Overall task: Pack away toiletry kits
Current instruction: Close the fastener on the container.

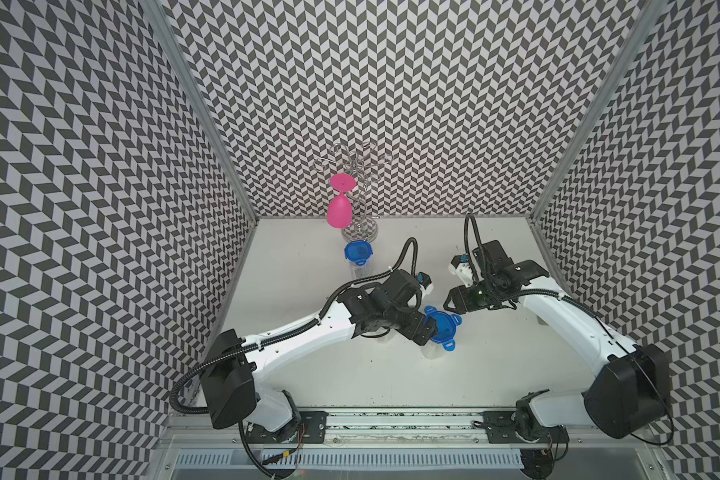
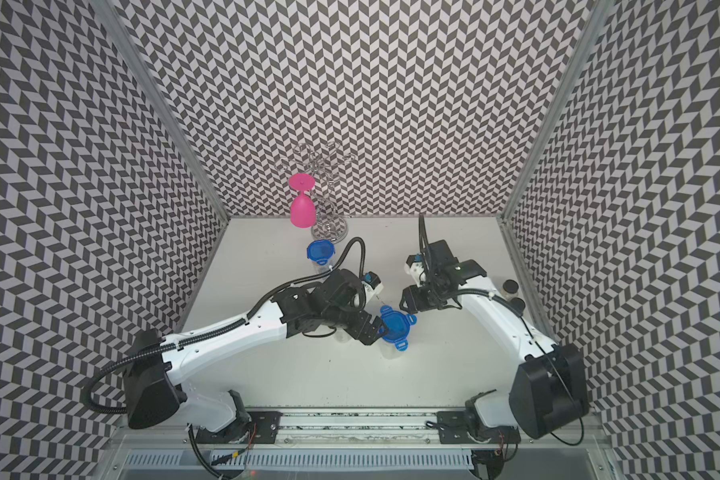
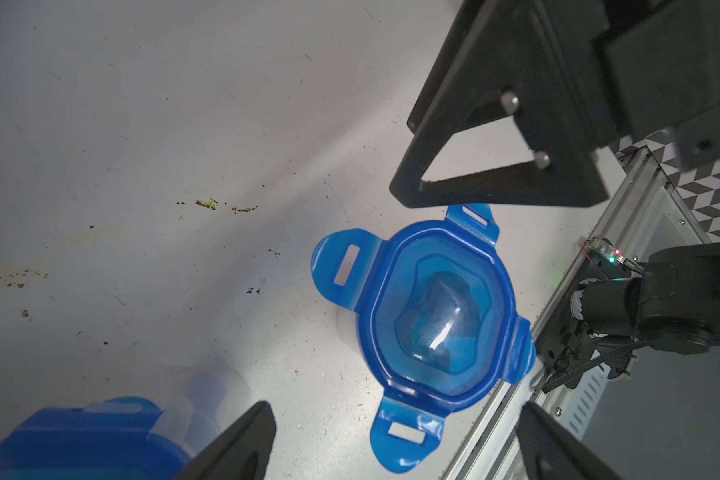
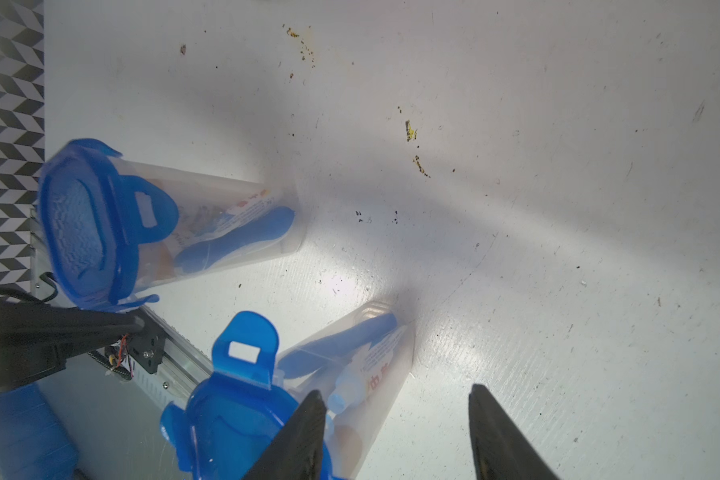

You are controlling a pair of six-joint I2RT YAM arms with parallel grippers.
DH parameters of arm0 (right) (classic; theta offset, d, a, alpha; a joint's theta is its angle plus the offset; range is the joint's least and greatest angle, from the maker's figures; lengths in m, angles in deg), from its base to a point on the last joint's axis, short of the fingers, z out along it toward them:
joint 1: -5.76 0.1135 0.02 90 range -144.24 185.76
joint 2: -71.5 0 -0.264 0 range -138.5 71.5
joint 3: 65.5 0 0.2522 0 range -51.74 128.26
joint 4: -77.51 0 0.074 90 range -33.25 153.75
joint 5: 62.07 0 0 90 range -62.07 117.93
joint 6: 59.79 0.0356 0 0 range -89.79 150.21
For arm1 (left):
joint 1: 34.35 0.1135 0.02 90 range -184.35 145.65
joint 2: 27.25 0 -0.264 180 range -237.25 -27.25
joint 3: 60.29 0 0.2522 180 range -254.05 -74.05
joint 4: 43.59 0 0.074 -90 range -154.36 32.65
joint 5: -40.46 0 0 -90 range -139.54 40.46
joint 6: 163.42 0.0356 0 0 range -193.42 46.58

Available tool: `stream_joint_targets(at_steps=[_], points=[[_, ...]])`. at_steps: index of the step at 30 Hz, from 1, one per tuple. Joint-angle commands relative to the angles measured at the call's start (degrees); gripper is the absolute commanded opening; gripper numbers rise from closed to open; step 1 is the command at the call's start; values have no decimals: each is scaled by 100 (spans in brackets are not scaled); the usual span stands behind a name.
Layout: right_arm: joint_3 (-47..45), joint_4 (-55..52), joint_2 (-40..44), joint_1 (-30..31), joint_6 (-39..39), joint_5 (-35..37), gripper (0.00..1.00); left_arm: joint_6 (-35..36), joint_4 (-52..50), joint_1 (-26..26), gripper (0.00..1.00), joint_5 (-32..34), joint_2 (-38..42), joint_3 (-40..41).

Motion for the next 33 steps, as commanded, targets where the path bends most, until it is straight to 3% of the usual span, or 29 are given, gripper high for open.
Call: stream_joint_targets(at_steps=[1, 16, 27, 33], points=[[62, -9, 148, 76, 28, -85, 54, -47, 143, -49, 93, 99, 119, 75], [89, -69, 129, 311, 89, 47, 53, -121, 262, -34, 93, 134, 204, 215], [621, -288, 189, 315, 235, 427, 59, -51, 145, -40, 93, 195, 128, 160], [633, -617, 655, 333, 543, 147, 59, 79, 15, -58, 81, 306, -196, -89]])
